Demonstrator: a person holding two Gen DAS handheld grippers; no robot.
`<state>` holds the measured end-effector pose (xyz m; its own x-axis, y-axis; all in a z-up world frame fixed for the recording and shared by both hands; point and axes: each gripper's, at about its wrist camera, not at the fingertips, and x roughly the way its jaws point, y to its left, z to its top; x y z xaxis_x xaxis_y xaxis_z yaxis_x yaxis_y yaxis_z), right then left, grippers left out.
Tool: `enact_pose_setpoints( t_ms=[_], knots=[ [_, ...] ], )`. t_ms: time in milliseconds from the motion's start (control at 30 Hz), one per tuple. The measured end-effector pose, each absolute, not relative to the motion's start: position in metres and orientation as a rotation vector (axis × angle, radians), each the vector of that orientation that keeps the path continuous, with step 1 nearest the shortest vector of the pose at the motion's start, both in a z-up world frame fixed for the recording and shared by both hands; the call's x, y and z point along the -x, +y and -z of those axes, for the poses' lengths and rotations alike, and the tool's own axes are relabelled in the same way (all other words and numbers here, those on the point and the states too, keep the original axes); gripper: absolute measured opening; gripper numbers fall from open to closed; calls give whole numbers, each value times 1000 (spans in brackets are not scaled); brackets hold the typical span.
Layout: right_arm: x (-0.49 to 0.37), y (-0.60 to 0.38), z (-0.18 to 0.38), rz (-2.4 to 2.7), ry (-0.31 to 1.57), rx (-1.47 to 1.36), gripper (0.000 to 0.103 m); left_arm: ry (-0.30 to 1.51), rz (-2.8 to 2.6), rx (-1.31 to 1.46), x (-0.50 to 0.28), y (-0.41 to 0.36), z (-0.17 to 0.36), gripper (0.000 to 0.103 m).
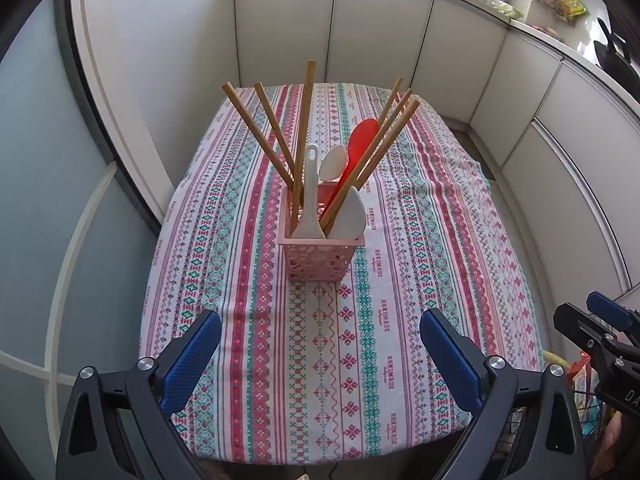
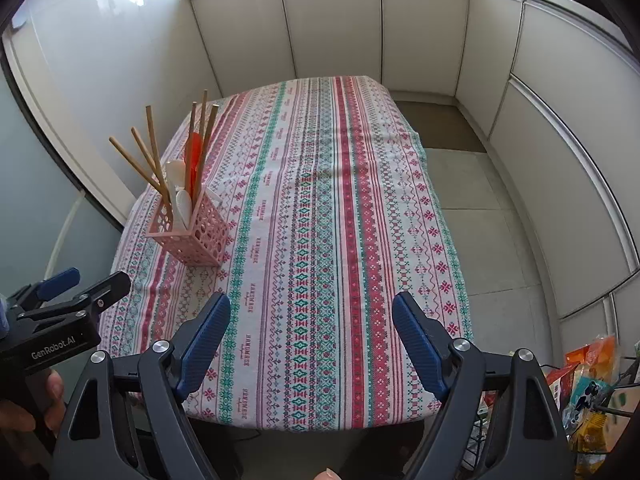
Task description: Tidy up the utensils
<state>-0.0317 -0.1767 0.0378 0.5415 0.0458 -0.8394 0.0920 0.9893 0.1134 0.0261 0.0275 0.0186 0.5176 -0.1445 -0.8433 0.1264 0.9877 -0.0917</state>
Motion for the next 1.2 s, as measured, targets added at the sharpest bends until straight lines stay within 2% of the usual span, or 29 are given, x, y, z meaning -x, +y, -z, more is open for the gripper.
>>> enact_pose_setpoints(
  t_ms=[1200],
  knots=[
    [66, -160, -67, 65, 978, -50, 87, 953, 109, -41, 1, 34, -48, 101]
  ],
)
